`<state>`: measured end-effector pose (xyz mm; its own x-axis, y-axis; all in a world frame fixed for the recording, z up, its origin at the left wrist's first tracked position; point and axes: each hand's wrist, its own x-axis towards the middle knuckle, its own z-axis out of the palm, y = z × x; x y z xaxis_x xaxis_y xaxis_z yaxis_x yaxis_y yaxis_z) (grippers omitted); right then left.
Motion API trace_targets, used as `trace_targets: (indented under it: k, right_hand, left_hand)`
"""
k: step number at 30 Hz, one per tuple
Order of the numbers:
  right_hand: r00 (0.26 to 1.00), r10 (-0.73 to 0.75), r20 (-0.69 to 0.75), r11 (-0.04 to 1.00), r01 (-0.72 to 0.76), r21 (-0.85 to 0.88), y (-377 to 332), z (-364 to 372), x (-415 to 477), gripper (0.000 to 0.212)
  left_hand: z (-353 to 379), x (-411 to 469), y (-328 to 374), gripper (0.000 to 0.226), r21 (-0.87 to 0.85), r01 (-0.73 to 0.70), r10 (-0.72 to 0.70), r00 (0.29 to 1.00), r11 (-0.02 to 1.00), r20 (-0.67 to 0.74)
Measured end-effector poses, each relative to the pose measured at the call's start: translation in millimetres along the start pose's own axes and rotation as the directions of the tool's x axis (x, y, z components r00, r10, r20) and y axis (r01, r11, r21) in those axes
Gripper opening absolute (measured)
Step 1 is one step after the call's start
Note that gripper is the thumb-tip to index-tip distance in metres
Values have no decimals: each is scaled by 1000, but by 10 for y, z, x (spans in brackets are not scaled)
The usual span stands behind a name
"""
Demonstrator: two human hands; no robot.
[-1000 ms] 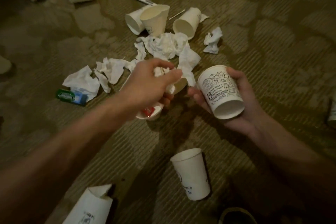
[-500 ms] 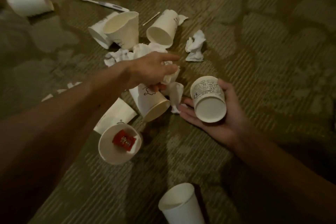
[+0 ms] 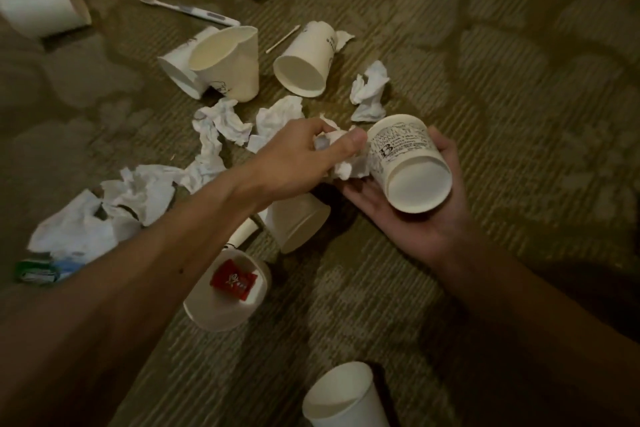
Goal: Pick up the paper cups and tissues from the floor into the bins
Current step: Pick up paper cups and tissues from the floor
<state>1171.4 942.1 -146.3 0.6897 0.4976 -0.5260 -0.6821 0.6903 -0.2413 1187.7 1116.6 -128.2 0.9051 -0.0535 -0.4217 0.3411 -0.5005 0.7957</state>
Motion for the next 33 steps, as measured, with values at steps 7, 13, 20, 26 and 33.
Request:
trace_targets:
  k: [7,13,20,26,33]
  right_hand:
    - [975,88,204,996,-91,6,16,119,-75,76]
    - [995,79,60,997,-79,5,2,121,-41,72]
    - [993,91,-73,995,-93,-27,64,34,12,63]
    - [988,76,-136,993,-87,-80,12,1,1,62]
    - [978,128,-164,982,-147,-115,-22,111,-53,62]
  left_hand:
    - [34,-233,21,56,-306,-76,19,983,949,-185]
    - [-204,-184,-152,30,-325,-43,-93,916,945,-391]
    - [-423,171,-289,86,-60,140,-151,954,988,-258]
    - [-350,391,-323,81,140,267,-233,948,954,-217]
    - [-420,159,-236,31,-53,76,-87,963,996,-257]
